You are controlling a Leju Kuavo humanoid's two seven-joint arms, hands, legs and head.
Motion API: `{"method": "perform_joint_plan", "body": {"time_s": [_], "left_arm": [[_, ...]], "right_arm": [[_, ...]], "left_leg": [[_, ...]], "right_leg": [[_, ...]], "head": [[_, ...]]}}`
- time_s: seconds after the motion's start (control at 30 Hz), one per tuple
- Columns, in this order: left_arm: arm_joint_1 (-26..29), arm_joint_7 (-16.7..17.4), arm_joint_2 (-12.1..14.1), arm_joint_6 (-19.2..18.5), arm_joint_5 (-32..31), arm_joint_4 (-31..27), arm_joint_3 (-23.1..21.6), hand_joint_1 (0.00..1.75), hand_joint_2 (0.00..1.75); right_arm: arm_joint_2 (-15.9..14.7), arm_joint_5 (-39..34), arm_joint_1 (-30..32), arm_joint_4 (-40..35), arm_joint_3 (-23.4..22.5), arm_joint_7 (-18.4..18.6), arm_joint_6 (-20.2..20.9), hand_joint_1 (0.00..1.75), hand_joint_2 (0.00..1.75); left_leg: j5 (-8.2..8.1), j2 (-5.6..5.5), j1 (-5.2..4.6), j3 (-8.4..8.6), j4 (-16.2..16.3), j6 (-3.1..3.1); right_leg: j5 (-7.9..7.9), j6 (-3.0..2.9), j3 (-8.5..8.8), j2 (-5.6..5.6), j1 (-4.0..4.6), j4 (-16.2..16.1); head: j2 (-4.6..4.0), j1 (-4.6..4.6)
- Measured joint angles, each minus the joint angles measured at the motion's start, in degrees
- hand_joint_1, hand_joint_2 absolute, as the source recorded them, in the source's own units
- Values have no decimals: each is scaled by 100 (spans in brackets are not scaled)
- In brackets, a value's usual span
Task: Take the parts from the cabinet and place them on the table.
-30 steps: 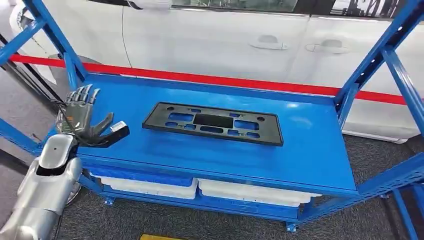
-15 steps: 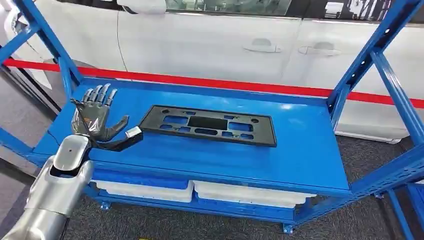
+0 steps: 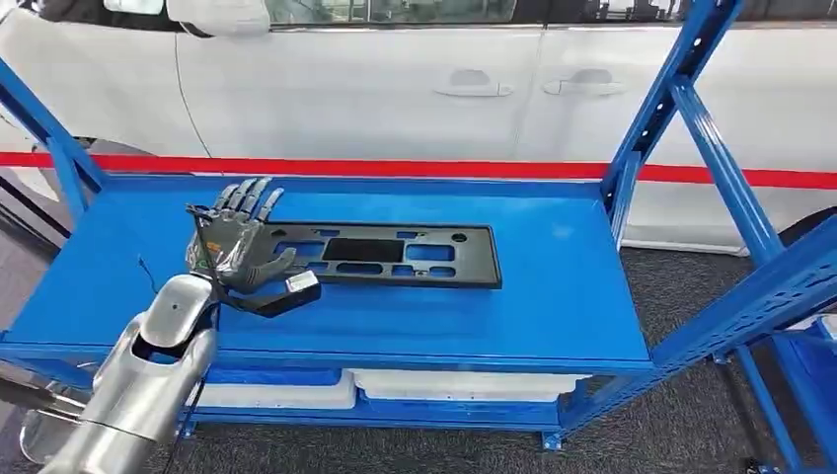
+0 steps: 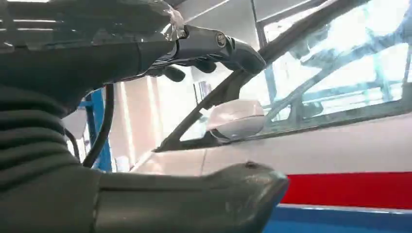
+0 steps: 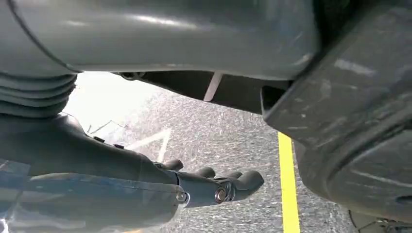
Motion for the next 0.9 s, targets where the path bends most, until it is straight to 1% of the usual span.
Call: {"method": "perform_joint_plan", "body": {"time_s": [0.03, 0.07, 0.1, 0.13, 0.43, 0.6, 0.73, 0.9], "left_arm": [[2, -39, -11, -48, 100, -33, -24, 0, 175], [28, -72, -20, -89, 176, -72, -48, 0, 175], [53, -96, -39, -120, 266, -109, -81, 0, 175], [85, -114, -46, -164, 319, -153, -112, 0, 175], [152, -153, -85, -194, 393, -280, -225, 0, 175], [184, -155, -85, -278, 461, -339, -232, 0, 175], [289, -122, -85, -387, 507, -481, -258, 0, 175], [318, -50, -81, -431, 533, -570, -262, 0, 175]], "right_arm": [[0, 0, -1, 0, 0, -2, -2, 0, 0], [0, 0, 1, 0, 0, -13, -2, 0, 0], [0, -2, 4, 0, 0, -26, -2, 0, 0], [0, -9, 8, 0, 0, -44, -2, 0, 0], [0, -17, 7, 0, 0, -57, -4, 0, 0], [0, -20, 7, 0, 0, -61, -2, 0, 0], [0, -26, 7, 0, 0, -61, -2, 0, 0], [0, -28, 7, 0, 0, -61, -2, 0, 0]], "left_leg": [[-16, -1, -10, 52, -156, -8], [-11, -2, -17, 56, -186, -50], [-6, -15, -1, 58, -210, -145], [0, -22, -14, 57, -215, -133], [-8, -29, -30, 62, -209, -66], [-9, -29, -36, 63, -208, -64], [-10, -29, -35, 64, -208, -63], [-10, -31, -35, 63, -208, -63]], "right_leg": [[-3, 27, -30, 17, -22, 14], [1, 50, -49, 8, -34, 16], [1, 21, -50, 1, -18, 5], [-1, 23, -47, -9, -36, 3], [23, 74, 0, -10, -48, -62], [24, 84, 0, -10, -70, -65], [19, 95, 0, -10, -71, -64], [18, 96, -2, -11, -70, -58]], "head": [[0, -4], [0, -2], [0, 0], [0, -2], [0, -2], [0, -2], [0, -2], [0, -2]]}}
